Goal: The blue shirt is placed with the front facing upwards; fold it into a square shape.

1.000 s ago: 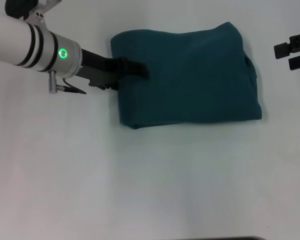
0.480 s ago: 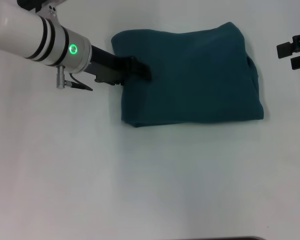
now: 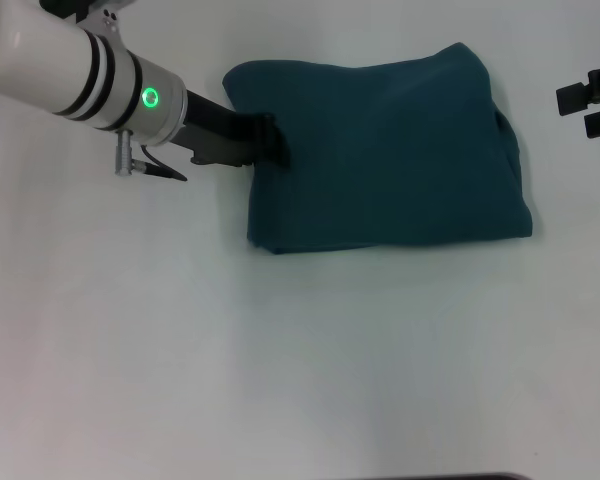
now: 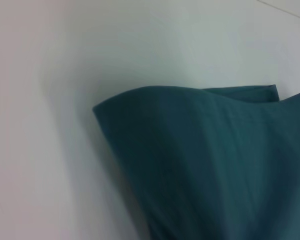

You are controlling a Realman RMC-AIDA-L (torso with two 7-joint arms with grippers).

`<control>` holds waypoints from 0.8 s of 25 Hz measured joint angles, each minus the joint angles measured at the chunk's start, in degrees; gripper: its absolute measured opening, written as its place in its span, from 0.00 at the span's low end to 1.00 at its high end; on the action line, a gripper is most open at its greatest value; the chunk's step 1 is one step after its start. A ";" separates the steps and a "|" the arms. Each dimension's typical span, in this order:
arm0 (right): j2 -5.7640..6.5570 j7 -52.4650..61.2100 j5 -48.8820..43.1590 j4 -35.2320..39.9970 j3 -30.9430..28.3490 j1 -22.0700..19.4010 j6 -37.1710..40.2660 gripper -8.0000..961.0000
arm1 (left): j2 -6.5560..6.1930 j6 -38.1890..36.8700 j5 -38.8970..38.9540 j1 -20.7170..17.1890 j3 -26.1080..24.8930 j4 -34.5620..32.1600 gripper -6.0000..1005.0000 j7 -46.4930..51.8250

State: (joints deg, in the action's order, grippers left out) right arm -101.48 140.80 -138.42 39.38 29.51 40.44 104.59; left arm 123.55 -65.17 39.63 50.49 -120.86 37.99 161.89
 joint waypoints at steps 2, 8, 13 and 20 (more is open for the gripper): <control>0.00 0.00 0.00 0.00 -0.01 -0.17 0.04 0.98 | -0.32 -0.15 0.01 -0.18 -0.26 0.00 0.25 0.00; -0.03 0.00 0.00 0.00 0.00 -0.46 -0.11 0.98 | -1.85 -1.05 0.06 -1.30 -0.94 0.05 0.15 0.00; -0.04 0.00 -0.01 0.00 0.01 -0.46 -0.19 0.98 | -3.56 -1.83 0.05 -2.63 -1.82 0.07 0.09 0.12; -0.09 0.00 -0.01 -0.01 0.02 -0.84 -0.27 0.98 | -5.94 -3.00 0.06 -4.94 -3.90 0.83 0.08 0.17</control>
State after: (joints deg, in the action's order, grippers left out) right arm -101.56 140.80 -138.43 39.37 29.53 39.60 104.32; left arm 117.61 -68.17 39.69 45.56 -124.76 38.82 162.07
